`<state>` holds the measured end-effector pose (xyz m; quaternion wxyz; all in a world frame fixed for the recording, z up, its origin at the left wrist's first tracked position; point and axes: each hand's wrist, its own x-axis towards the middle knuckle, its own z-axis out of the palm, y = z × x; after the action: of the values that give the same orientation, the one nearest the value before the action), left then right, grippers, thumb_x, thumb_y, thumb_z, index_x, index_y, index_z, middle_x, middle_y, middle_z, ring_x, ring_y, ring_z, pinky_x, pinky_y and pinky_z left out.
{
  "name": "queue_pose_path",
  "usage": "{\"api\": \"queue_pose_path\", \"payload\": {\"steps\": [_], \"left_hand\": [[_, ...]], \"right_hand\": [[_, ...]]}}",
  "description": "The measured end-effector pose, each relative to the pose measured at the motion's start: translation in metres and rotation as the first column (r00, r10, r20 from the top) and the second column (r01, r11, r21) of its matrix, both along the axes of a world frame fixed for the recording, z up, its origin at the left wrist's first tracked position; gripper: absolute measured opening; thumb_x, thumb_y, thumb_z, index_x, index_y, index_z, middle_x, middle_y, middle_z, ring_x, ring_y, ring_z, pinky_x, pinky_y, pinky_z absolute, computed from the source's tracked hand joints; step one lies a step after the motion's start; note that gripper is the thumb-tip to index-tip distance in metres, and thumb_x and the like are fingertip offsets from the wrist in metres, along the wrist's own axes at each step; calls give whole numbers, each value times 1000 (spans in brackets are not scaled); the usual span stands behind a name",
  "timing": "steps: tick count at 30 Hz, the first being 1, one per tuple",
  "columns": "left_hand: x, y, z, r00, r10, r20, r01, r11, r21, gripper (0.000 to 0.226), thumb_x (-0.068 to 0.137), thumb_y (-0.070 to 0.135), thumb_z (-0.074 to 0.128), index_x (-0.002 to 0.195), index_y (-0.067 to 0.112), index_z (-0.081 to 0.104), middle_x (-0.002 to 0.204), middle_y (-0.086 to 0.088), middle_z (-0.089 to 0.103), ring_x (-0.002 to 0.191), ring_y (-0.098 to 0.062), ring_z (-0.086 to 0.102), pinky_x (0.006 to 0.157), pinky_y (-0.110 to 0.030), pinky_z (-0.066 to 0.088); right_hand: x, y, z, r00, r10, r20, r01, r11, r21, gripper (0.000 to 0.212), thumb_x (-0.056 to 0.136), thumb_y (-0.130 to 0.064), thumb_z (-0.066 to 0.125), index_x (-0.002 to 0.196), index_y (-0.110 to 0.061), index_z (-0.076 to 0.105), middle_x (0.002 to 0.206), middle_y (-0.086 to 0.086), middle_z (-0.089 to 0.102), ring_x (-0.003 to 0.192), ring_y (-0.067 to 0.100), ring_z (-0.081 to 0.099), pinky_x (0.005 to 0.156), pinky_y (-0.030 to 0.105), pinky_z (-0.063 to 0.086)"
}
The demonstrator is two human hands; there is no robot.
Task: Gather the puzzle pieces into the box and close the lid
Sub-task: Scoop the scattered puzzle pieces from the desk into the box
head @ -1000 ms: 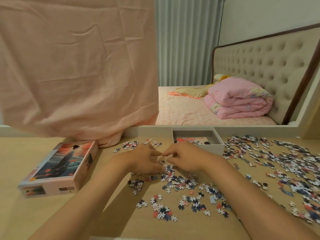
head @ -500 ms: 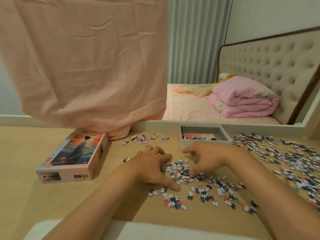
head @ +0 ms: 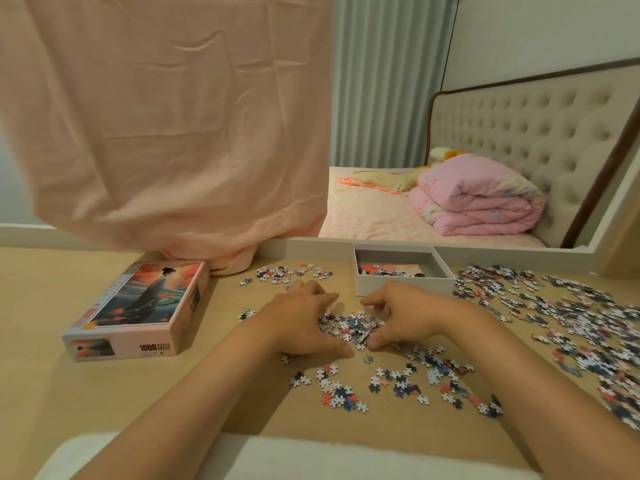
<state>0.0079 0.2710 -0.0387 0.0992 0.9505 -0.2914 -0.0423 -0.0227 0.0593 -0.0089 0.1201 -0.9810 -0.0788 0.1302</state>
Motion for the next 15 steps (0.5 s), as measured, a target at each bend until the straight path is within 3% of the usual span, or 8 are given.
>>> {"api": "queue_pose_path", "payload": {"steps": [4,5,7,9,12,15], "left_hand": [[0,-2,0,1000,14,-23,-11,994,110,96,70,83,57,150,36,30,138,4,34,132,-18,27,105,-43,38],[0,-5,0,1000,0,-27,3,995,102,90,74,79,56,149,35,35,136,4,35,131,-17,28,104,-43,39],[0,-10,1,999,-22,-34,24,998,66,80,80,72,57,147,30,41,134,3,38,129,-17,30,104,-43,39],[0,-13,1,998,-34,-47,36,999,33,73,84,65,59,145,27,45,130,2,41,126,-18,33,104,-43,39],[1,-16,-2,999,-33,-32,32,999,-16,56,86,55,63,133,24,59,117,-1,48,115,-20,43,97,-41,43],[1,-18,-3,1000,-21,-2,21,992,-125,32,88,34,66,118,22,70,108,-2,57,100,-21,56,89,-38,49]], "right_hand": [[4,7,-7,999,18,-36,-23,990,-141,80,67,-71,75,130,-28,52,125,2,44,116,25,49,99,44,47],[6,10,-9,999,14,-36,-18,990,-136,85,67,-72,73,136,-29,50,128,2,42,121,26,46,102,46,45],[9,13,-12,1000,0,-28,-2,997,-82,93,71,-68,74,148,-27,41,142,2,44,130,26,45,108,45,42],[10,15,-11,1000,7,-15,-7,1000,1,84,77,-56,76,147,-22,45,144,1,52,126,23,52,105,39,44],[10,18,-10,1000,4,27,-6,998,66,63,82,-42,78,137,-22,58,127,0,65,110,19,60,94,31,47],[9,20,-11,998,-21,63,14,993,120,52,79,-38,82,126,-22,67,103,-6,64,94,15,60,81,26,44]]}}
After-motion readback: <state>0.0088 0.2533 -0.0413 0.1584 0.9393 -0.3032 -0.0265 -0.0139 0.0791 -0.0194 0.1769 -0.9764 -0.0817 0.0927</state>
